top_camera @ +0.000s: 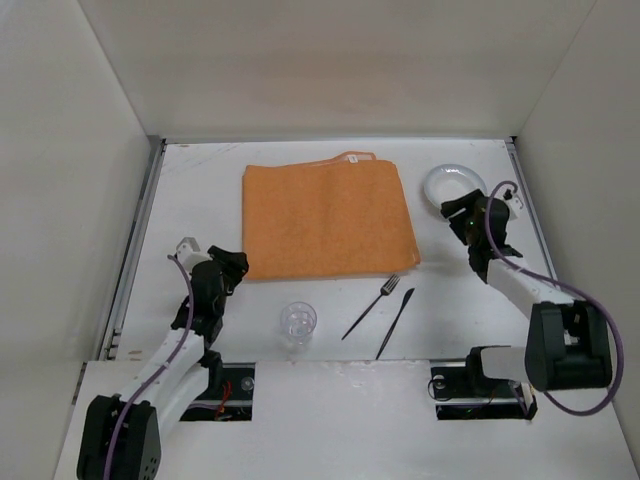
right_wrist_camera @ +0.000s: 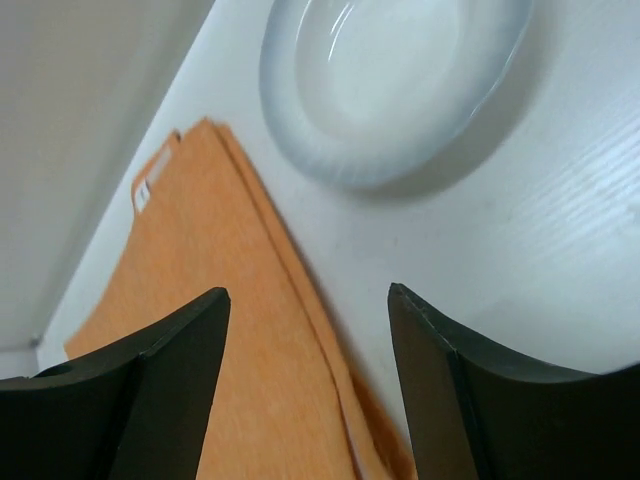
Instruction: Set the dinner table for one person
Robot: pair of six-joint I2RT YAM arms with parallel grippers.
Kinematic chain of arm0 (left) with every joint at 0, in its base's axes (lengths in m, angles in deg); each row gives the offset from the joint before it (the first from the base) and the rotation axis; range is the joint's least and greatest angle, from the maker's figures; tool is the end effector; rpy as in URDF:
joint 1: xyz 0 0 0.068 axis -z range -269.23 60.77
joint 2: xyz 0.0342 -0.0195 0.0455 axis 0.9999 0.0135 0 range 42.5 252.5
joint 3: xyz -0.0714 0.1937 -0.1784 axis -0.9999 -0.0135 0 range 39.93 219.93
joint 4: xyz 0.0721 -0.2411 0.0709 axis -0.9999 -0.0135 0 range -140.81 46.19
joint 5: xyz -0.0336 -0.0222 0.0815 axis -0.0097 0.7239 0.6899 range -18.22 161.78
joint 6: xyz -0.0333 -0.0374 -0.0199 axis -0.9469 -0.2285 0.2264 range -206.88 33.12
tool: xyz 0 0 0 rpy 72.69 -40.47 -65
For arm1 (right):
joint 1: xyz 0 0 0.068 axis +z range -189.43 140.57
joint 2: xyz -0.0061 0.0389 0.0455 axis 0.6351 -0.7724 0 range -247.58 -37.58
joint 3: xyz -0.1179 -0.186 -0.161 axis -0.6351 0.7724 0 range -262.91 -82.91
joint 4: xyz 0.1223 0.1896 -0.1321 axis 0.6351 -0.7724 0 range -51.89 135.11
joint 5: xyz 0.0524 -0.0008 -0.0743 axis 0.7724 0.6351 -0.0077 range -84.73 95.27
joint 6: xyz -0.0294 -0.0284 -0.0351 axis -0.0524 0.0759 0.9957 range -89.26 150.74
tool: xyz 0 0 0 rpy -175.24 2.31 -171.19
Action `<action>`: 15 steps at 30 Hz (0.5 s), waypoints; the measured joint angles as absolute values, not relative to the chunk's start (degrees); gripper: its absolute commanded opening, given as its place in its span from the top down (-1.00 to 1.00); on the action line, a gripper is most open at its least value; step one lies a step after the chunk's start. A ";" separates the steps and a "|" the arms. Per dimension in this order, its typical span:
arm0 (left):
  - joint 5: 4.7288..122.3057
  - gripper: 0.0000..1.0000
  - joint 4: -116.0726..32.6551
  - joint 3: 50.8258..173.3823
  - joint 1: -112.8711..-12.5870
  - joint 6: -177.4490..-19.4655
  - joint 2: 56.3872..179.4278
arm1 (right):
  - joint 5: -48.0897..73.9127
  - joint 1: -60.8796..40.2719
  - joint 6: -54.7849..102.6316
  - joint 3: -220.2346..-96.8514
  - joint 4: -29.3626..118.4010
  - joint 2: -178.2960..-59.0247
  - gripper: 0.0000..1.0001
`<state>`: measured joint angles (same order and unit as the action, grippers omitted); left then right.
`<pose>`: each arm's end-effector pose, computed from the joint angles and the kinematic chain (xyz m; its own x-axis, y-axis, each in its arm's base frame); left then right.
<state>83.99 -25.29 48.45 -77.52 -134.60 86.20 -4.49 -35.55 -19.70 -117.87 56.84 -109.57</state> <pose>0.1661 -0.0267 0.1726 -0.1887 -0.6994 -0.6893 -0.2078 0.7145 -0.6681 0.2685 0.0122 0.2183 -0.2051 0.7476 -0.6317 0.3837 0.6552 0.6508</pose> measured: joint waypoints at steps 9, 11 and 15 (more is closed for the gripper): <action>84.29 0.12 -12.33 46.90 -74.90 -132.53 89.33 | 3.05 -50.57 -26.10 -119.77 65.06 -124.32 -0.35; 84.53 0.12 -11.19 46.13 -74.66 -132.44 90.14 | 4.78 -52.69 -27.26 -119.99 67.09 -127.36 -0.34; 84.97 0.12 -9.44 45.41 -74.01 -132.35 91.08 | 8.84 -54.72 -30.28 -120.97 72.38 -135.01 -0.30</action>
<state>84.97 -9.44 45.41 -74.01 -132.35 91.08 8.84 -54.72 -30.28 -120.97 72.38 -135.01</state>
